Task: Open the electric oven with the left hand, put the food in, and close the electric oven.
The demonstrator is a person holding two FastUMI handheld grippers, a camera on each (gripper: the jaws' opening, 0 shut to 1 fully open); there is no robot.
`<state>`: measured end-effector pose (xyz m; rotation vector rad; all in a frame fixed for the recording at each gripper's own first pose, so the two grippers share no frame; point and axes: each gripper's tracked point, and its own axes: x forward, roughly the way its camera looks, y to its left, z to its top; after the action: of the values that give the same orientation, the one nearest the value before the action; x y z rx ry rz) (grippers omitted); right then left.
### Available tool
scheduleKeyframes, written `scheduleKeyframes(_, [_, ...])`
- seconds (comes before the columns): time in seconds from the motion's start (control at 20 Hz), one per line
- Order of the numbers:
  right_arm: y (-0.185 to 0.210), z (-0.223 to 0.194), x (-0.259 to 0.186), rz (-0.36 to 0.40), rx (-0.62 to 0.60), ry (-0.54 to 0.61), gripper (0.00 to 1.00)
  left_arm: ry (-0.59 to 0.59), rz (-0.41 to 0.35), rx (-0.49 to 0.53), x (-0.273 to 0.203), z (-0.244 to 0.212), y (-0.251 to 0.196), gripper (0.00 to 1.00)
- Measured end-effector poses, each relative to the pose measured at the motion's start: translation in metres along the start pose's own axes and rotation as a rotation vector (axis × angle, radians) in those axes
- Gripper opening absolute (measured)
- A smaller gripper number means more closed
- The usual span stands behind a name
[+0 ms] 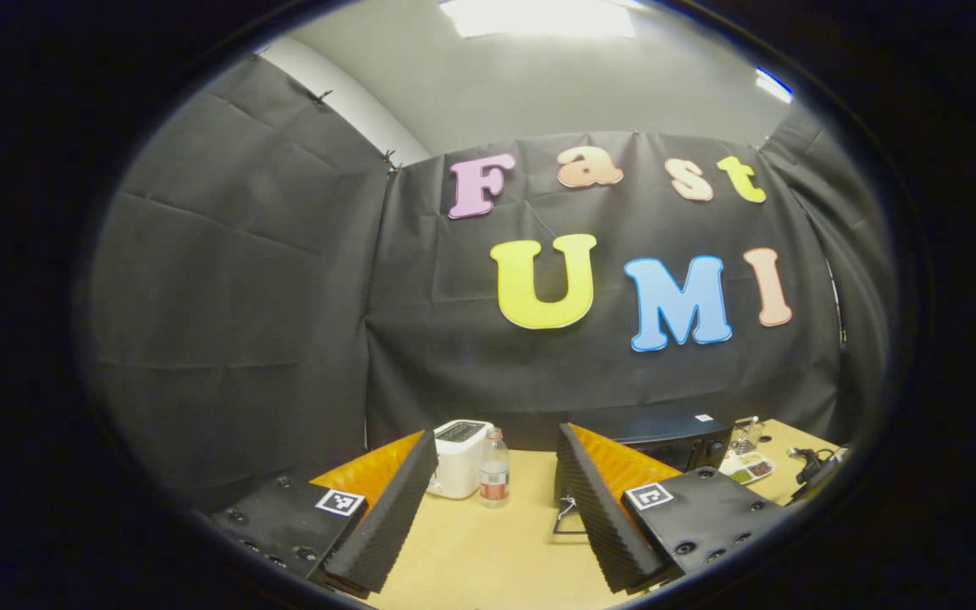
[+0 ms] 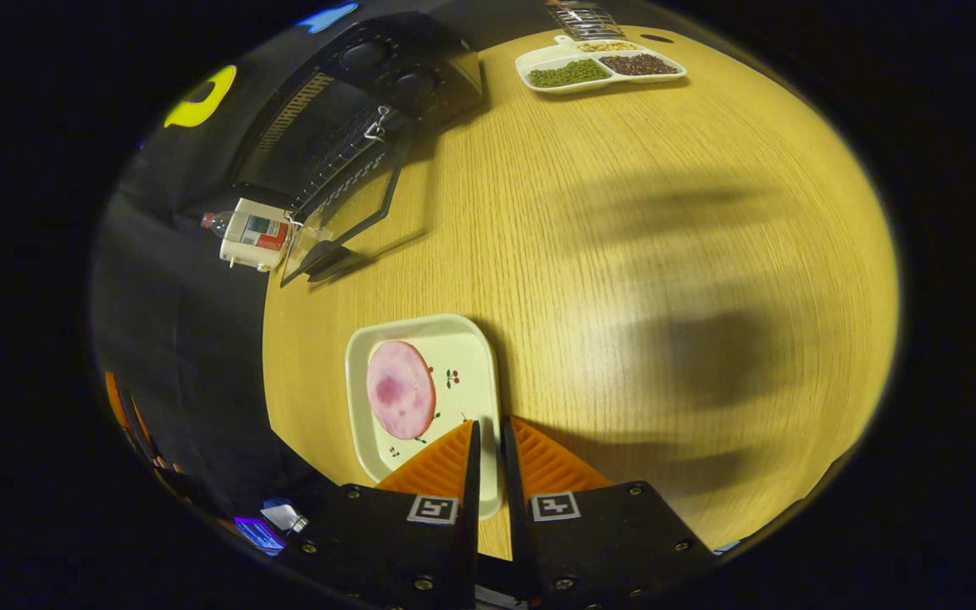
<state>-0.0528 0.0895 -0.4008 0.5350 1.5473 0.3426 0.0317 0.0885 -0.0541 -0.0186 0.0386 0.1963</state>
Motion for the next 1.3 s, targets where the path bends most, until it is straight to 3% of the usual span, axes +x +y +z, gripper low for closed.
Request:
scheduleKeyframes(0.05, [0.000, 0.003, -0.009, -0.016, 0.001, -0.009, 0.03, -0.001, 0.002, -0.002, 0.001, -0.001, -0.001, 1.00])
scheduleKeyframes(0.3, [0.003, -0.001, -0.004, 0.001, -0.035, -0.010, 0.01, -0.002, 0.000, -0.015, 0.001, -0.002, -0.002, 1.00])
scheduleKeyframes(0.5, [0.006, -0.001, -0.010, 0.094, 0.023, -0.002, 0.01, -0.005, 0.003, -0.011, 0.000, 0.000, 0.001, 1.00])
scheduleKeyframes(0.75, [0.008, 0.001, -0.012, 0.152, 0.057, 0.001, 0.01, -0.001, 0.010, -0.017, 0.002, -0.003, 0.003, 1.00])
scheduleKeyframes(1.0, [0.060, 0.006, -0.021, 0.249, 0.118, -0.025, 0.01, -0.015, 0.004, -0.013, 0.014, 0.000, 0.006, 1.00])
scheduleKeyframes(1.3, [0.109, 0.045, -0.018, 0.299, 0.183, -0.128, 0.01, -0.016, 0.012, -0.027, 0.031, -0.006, 0.024, 1.00])
